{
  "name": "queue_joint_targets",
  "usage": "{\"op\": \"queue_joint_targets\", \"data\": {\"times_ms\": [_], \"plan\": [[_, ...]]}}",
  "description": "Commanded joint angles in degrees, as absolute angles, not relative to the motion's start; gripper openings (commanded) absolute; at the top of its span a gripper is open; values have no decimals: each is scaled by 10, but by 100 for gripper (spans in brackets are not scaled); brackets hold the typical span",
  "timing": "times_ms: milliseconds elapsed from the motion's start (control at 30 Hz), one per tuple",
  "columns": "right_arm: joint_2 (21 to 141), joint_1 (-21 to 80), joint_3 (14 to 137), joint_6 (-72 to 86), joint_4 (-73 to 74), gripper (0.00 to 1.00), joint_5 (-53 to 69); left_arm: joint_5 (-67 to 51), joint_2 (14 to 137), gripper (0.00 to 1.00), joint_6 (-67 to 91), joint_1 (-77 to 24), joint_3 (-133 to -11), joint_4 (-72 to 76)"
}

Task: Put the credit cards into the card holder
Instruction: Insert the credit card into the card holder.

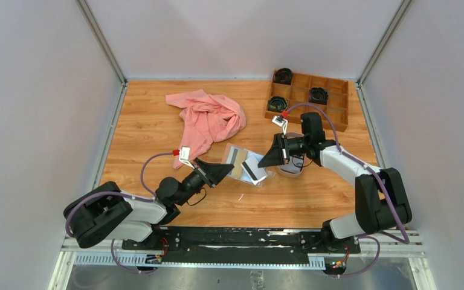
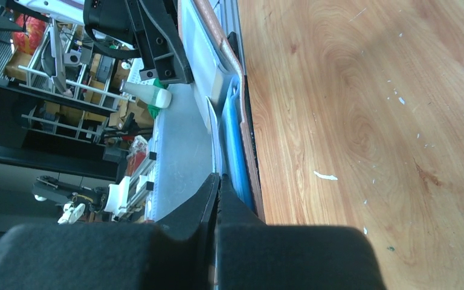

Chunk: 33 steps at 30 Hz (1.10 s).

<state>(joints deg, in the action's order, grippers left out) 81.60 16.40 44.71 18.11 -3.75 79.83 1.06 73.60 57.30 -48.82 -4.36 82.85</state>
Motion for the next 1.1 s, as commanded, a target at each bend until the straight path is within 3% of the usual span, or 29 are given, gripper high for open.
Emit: {"op": "queue_joint_targets", "data": {"times_ms": [0,133,1067], "plan": [[813,164,441,224,-74,0,777,5,728,0,577,-486,-56,870],[804,157,427,277,-134,0,771,4,730,0,585,-486,-61,871],[769,128,402,332,-190,0,754,61,704,0,588,-486,-63,870]]}}
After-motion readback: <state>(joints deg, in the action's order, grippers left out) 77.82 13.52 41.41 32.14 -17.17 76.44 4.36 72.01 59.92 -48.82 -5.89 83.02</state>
